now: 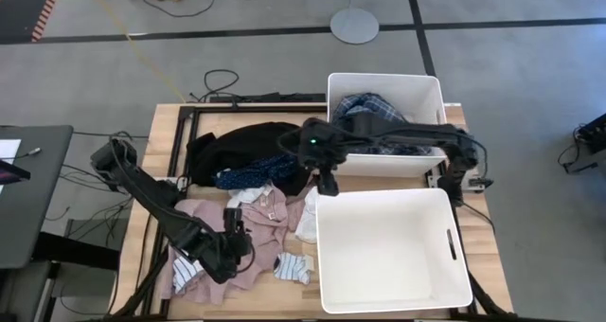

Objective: Sort clothes
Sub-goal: Put the white sock into the bottom white laundry bin

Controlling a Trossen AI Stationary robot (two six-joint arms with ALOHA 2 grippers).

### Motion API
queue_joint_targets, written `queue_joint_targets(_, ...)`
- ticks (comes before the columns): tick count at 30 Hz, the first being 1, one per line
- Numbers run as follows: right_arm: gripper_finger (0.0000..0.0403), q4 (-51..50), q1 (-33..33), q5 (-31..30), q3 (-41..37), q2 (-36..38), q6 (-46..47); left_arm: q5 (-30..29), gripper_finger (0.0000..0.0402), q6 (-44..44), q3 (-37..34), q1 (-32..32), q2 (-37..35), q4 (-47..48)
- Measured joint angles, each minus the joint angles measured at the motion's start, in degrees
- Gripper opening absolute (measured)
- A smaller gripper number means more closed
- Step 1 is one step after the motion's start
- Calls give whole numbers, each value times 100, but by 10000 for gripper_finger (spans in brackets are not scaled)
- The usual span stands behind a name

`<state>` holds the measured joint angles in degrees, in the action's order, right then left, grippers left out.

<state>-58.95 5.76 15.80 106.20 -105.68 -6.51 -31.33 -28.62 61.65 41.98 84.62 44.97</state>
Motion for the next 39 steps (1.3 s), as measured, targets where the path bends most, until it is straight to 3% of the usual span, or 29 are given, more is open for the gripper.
queue_joint_targets(5,223,157,137,499,174,-464,124,87,228,173,-230,46,0,-456)
queue_joint_targets(21,223,391,197,550,244,-1670,813,170,228,267,-680,109,0,-1031)
queue_joint_targets(33,223,-153,428,544,244,-2178,1455,174,228,382,-680,109,0,-1052)
queue_joint_targets(39,223,-552,460,740,236,-2421,1337,178,228,402,-680,109,0,-1048)
